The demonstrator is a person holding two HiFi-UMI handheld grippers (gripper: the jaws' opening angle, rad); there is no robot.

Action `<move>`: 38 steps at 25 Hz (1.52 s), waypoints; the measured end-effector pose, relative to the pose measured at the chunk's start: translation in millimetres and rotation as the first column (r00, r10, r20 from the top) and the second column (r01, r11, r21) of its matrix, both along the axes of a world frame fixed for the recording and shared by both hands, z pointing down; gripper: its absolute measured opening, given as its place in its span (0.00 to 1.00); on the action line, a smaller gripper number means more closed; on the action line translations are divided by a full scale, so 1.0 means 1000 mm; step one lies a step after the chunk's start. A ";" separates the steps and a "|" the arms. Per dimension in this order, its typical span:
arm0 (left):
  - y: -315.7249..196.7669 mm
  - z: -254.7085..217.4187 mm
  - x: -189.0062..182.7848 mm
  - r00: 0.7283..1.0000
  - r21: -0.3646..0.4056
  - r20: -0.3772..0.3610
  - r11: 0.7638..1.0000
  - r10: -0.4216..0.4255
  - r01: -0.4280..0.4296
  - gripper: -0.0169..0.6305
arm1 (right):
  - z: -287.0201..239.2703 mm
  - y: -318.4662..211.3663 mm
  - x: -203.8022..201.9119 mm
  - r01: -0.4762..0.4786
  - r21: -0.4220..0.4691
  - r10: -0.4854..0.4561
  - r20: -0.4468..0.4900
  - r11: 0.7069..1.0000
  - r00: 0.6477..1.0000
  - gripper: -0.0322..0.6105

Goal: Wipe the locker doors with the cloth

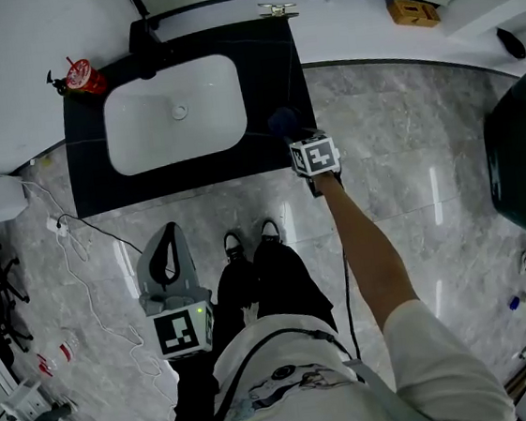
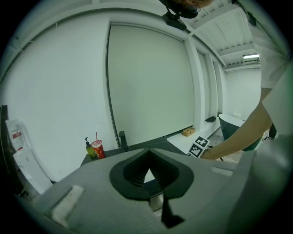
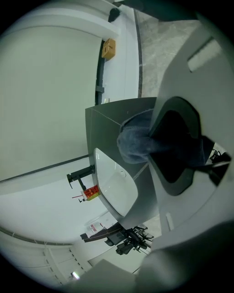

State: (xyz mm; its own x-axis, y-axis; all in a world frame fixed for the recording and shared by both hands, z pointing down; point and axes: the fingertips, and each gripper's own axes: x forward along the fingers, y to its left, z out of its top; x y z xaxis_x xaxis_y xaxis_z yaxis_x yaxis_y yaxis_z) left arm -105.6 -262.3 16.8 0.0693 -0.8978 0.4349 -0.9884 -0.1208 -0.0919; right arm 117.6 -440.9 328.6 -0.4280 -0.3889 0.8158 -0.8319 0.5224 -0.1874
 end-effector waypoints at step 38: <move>0.193 0.171 -0.025 0.986 0.036 -0.113 0.992 -0.120 0.125 0.03 | -0.123 0.198 -0.002 0.305 0.652 -0.335 -0.082 0.694 0.939 0.19</move>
